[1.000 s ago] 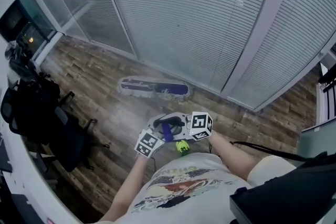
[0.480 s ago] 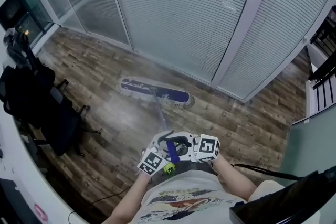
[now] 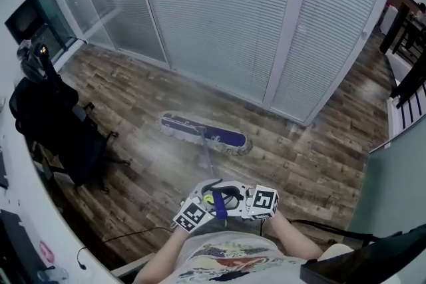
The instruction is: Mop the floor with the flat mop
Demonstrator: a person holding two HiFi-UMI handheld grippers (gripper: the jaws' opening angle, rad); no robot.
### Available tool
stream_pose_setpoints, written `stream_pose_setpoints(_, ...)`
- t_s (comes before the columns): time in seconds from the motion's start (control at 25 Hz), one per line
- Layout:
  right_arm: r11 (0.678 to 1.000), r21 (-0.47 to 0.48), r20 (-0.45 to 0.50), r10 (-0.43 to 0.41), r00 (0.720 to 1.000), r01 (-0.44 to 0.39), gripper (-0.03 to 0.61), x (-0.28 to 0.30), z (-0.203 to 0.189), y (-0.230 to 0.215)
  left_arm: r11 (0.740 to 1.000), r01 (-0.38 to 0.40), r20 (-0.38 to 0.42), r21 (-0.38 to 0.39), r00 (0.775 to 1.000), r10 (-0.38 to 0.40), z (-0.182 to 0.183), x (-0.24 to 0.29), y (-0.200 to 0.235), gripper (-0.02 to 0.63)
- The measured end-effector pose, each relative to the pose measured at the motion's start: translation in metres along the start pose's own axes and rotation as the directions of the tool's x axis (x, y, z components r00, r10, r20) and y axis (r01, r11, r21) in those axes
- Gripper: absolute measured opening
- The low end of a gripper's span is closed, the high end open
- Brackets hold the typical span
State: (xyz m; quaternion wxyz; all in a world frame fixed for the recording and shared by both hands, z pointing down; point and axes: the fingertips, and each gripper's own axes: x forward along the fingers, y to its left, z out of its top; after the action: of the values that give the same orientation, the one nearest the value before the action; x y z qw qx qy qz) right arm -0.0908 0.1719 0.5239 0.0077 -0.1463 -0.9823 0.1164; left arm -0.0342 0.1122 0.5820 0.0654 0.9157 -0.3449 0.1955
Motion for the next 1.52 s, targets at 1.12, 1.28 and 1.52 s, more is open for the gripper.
stream_pose_setpoints(1.12,0.999,-0.033,0.053,0.009,0.999,-0.007,0.273,-0.068,-0.056,0.208,0.991,0.119,-0.045,0.053,0.992,-0.117,-0.018,-0.020,-0.231,0.225)
stream_pose_setpoints(1.28,0.997,-0.068,0.003,0.024,1.000,-0.024,0.273,-0.054,-0.064,0.181,0.992,0.107,-0.071,0.072,0.992,-0.102,-0.032,-0.017,-0.201,0.225)
stream_pose_setpoints(1.52,0.998,-0.061,0.001,0.016,1.000,-0.016,0.274,-0.033,-0.042,0.099,0.995,0.089,-0.011,0.050,0.996,-0.089,-0.020,-0.004,-0.114,0.225)
